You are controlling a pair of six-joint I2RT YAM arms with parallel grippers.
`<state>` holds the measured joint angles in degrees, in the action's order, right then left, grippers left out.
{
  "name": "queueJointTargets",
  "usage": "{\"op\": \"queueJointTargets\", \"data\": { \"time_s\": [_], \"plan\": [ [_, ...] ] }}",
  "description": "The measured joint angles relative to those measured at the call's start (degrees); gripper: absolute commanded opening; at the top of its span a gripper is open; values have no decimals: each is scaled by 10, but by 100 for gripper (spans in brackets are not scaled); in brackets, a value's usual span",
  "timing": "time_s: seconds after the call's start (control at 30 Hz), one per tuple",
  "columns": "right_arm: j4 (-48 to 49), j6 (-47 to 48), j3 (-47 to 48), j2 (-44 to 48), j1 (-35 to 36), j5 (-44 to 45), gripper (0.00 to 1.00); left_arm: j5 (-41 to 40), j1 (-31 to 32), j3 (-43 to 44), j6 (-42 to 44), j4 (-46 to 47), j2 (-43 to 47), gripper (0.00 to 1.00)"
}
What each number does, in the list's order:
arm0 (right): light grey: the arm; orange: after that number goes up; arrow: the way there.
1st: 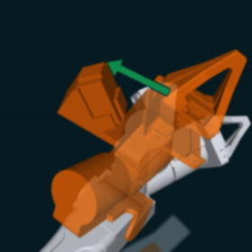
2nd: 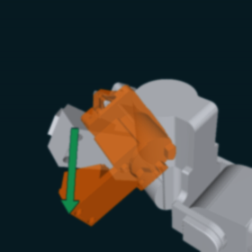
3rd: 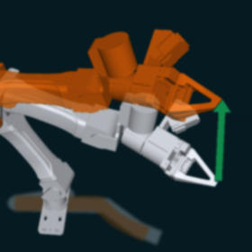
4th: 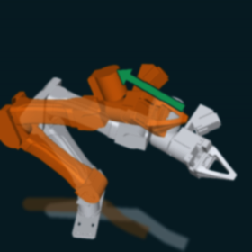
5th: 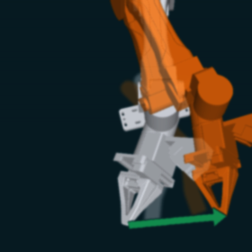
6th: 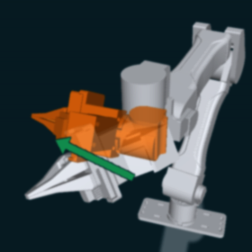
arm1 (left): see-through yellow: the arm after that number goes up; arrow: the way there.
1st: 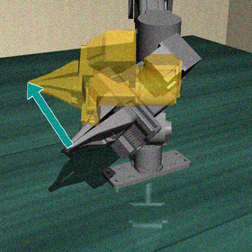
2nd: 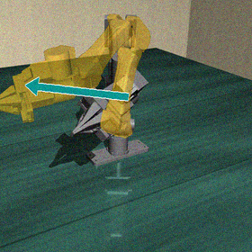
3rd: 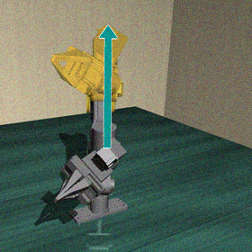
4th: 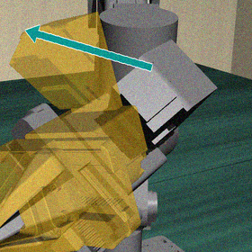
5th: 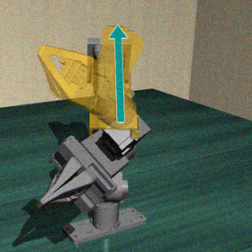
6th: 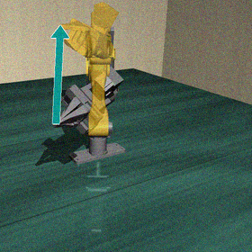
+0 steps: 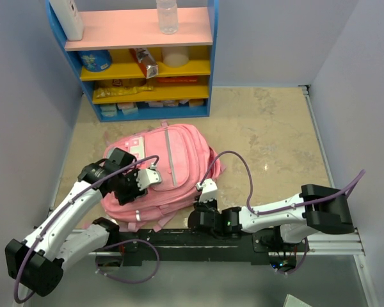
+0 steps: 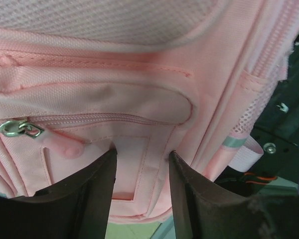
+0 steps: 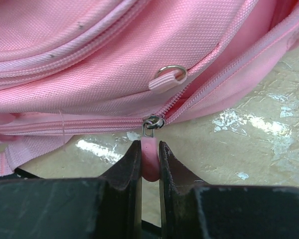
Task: Pack the student bag
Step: Zip the student bag at the center of the board.
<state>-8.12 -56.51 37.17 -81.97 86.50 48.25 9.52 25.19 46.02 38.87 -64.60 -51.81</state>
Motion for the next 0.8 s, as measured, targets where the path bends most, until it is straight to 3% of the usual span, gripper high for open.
{"op": "queueJointTargets", "data": {
  "time_s": [0.3, 0.47, 0.67, 0.8],
  "plan": [
    [22, -5, 3, 7, 17, -37, 0, -134, -7, -64, -31, 167, -42, 44],
    [40, -11, 3, 7, 28, -56, 0, -172, -70, -64, -22, 271, -62, 44],
    [48, -11, 15, -12, 52, -60, 0, -182, -159, 52, -33, 288, -136, 43],
    [35, -13, 16, -16, 62, -60, 0, -81, -161, 149, -47, 259, -132, 43]
  ]
}}
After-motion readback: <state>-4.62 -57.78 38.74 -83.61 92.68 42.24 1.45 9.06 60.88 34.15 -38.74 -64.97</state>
